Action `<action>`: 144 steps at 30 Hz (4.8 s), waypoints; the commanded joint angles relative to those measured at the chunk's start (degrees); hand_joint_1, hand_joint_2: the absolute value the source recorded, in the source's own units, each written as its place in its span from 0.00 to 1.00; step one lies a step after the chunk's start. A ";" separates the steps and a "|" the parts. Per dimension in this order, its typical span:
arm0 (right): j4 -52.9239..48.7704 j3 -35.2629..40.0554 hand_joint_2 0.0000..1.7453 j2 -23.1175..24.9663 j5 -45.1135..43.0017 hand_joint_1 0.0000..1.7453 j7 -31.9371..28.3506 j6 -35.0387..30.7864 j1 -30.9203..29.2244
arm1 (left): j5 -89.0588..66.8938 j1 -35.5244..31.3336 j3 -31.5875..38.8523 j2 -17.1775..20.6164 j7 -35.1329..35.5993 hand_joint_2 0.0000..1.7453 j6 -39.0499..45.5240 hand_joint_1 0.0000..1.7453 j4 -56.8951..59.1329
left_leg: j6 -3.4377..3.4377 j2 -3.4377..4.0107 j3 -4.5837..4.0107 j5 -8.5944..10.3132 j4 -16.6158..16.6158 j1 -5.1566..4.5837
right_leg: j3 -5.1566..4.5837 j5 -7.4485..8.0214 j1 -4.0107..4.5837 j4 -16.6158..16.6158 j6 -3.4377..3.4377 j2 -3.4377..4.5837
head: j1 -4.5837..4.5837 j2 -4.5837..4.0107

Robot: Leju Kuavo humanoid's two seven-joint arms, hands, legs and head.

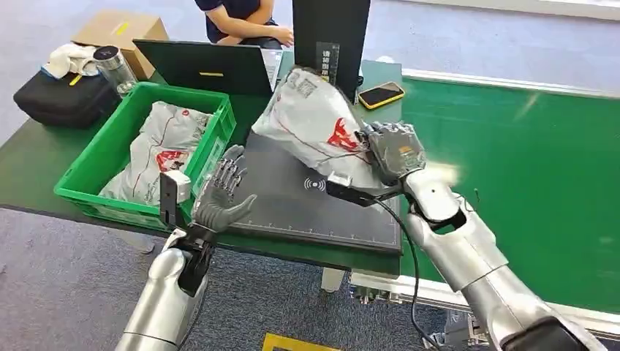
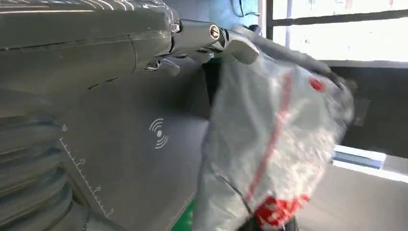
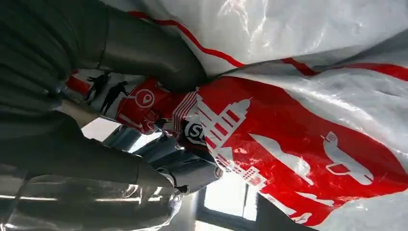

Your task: Moved the parcel from conveyor to table for the left to box.

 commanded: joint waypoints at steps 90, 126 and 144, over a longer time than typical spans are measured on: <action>-34.15 -37.96 1.00 11.82 -55.17 0.00 -15.89 1.09 43.20 | -61.64 -24.46 -30.42 -6.99 29.54 1.00 21.69 1.00 33.46 | 0.01 -0.09 0.02 -0.05 -0.02 -0.02 | 0.04 -0.04 -0.02 -0.06 -0.03 -0.06 | 0.02 0.02; -37.21 -38.17 1.00 10.32 -58.45 0.00 -14.76 0.85 44.27 | -73.47 -27.04 -4.53 2.76 24.90 1.00 58.40 1.00 16.21 | -0.01 0.05 0.04 -0.08 -0.01 0.02 | 0.03 -0.03 0.03 -0.04 -0.08 0.08 | 0.04 0.02; -42.10 -39.91 1.00 12.90 -57.36 0.00 -14.59 -0.42 49.48 | -82.37 -33.07 8.80 9.38 45.05 1.00 48.27 1.00 29.38 | -0.01 0.00 0.11 -0.05 -0.08 0.03 | 0.11 -0.06 0.02 -0.06 -0.09 0.01 | 0.02 0.00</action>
